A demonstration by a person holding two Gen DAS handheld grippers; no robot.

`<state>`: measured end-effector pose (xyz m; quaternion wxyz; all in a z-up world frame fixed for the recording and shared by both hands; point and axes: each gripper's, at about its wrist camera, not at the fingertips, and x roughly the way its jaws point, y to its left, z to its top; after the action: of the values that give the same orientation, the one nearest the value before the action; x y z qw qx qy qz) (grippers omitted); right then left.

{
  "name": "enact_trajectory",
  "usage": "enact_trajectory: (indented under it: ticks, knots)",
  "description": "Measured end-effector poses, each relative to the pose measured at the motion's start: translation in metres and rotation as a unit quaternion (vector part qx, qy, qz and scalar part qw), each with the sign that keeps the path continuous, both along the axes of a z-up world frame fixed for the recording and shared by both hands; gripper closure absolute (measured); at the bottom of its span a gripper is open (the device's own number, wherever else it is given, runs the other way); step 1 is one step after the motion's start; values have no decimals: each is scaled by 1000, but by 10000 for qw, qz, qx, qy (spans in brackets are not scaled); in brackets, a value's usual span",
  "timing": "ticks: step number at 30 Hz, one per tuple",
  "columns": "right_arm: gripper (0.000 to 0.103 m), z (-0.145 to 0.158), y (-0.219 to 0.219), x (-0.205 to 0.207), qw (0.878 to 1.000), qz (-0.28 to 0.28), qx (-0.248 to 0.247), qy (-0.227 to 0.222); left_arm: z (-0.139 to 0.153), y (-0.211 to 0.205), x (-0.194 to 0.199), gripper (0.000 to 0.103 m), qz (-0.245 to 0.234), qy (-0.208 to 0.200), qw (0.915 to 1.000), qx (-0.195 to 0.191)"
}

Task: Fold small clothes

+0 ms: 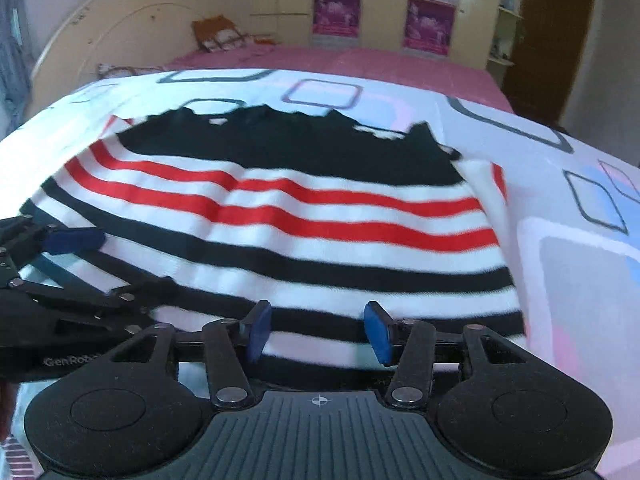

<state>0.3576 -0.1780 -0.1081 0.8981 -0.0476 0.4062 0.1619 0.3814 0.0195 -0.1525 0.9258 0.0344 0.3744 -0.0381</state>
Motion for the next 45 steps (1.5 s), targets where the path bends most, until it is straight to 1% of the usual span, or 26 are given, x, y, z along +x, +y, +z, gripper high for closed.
enact_trajectory:
  ticks: [8, 11, 12, 13, 17, 20, 21, 23, 24, 27, 31, 33, 34, 35, 36, 37, 40, 41, 43, 45]
  knots:
    - [53, -3, -36, -11, 9993, -354, 50, 66, 4, 15, -5, 21, 212, 40, 9997, 65]
    - [53, -4, -45, -14, 9991, -398, 93, 80, 3, 19, -5, 21, 259, 59, 9996, 61]
    - [53, -2, -46, -15, 9991, -399, 105, 83, 4, 20, -4, 23, 270, 65, 9996, 72]
    - [53, 0, -46, -15, 9991, -410, 123, 60, 7, 19, -5, 24, 282, 58, 9995, 88]
    - [53, 18, -52, -18, 9967, -604, 305, -452, 15, 17, -1, 25, 316, -54, 9995, -34]
    - [53, 18, -54, -3, 9962, -694, 286, -441, 13, 15, 8, 24, 316, -43, 9995, -15]
    - [53, 13, -54, 1, 9966, -728, 178, -343, 11, 16, 9, 23, 313, -26, 9995, -5]
    - [77, -1, -57, 4, 9972, -746, -53, 62, 5, 18, 10, 22, 254, 58, 9996, 69]
    - [77, -5, -61, -1, 9971, -756, -20, 101, 3, 19, 8, 21, 206, 57, 9997, 132]
    - [77, -6, -66, -18, 9968, -796, -26, 50, 0, 23, 2, 21, 148, 52, 9998, 122]
    - [77, 0, -65, -20, 9964, -847, 15, 30, 5, 24, 1, 22, 107, 64, 9998, 169]
    - [76, 11, -70, -19, 9947, -982, 171, -263, 11, 25, -1, 23, 140, -118, 9993, 335]
    - [74, 15, -70, -18, 9939, -1024, 169, -383, 12, 28, 0, 23, 180, -207, 9989, 369]
    - [61, 18, -70, -13, 9935, -1034, 173, -452, 14, 33, 2, 23, 211, -277, 9988, 333]
    - [54, 20, -69, -8, 9934, -1018, 195, -496, 16, 39, 6, 23, 217, -299, 9990, 264]
    - [51, 22, -68, -1, 9935, -971, 207, -559, 18, 46, 13, 23, 245, -283, 9990, 242]
    - [52, 27, -61, 23, 9945, -770, 349, -613, 25, 60, 41, 24, 254, -382, 9987, 241]
    - [60, 28, -58, 34, 9947, -724, 410, -600, 25, 64, 53, 24, 253, -359, 9988, 214]
    - [67, 28, -49, 65, 9953, -728, 382, -511, 22, 70, 78, 27, 228, -253, 9993, 122]
    - [67, 24, -41, 93, 9960, -684, 394, -425, 15, 74, 101, 26, 143, -133, 9998, 108]
